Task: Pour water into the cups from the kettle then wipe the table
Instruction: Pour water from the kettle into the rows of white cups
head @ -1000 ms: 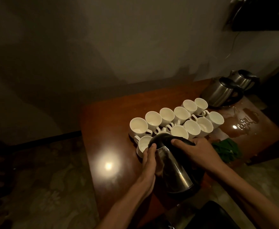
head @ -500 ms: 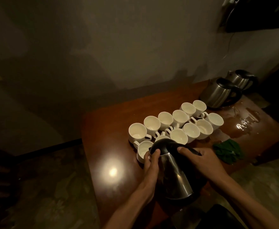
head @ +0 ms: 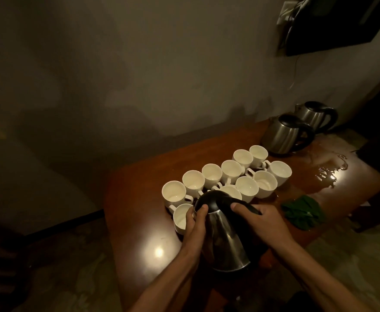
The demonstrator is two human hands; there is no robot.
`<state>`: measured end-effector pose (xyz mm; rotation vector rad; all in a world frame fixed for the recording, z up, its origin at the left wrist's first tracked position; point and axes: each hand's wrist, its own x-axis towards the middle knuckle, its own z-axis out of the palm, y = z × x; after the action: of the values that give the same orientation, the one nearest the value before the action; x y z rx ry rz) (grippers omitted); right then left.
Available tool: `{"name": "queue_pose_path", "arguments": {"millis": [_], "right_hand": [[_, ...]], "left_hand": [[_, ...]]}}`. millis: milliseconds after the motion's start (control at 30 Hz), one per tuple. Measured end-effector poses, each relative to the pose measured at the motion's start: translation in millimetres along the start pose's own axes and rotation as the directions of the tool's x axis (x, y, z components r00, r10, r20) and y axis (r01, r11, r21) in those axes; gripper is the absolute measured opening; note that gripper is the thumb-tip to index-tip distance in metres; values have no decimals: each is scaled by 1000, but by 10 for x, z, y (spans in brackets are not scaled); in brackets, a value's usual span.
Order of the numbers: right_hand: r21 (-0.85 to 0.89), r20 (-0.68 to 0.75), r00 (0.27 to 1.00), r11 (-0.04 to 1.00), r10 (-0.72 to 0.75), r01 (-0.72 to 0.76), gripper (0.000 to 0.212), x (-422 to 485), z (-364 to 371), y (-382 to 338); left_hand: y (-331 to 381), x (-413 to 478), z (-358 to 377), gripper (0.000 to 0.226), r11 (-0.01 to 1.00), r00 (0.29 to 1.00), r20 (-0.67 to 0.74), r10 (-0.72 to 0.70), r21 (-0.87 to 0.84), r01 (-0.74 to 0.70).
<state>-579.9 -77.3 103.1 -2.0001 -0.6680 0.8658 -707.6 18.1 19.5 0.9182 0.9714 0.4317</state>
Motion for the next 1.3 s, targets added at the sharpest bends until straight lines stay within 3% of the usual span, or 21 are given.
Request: {"name": "queue_pose_path", "arguments": {"millis": [500,600,667,1300], "right_hand": [[146,8,998,987,-65,63,31,68,-766,60],[186,-6,996,979,-86,86,33,53,-896,89],[210,-27,994,972,-103,107,33,32,-983,108],[272,-75,986,948,-148,163,30,145,-1361,226]], "left_hand": [[189,-44,773,86,989,989,-14,145,44,-144],[203,-41,915,72,986,987,-12,161,36,-161],[225,-26,1012,63,986,987,-13,160,47,-159],[342,87,1498,52,983,988,8,151,101,-151]]}}
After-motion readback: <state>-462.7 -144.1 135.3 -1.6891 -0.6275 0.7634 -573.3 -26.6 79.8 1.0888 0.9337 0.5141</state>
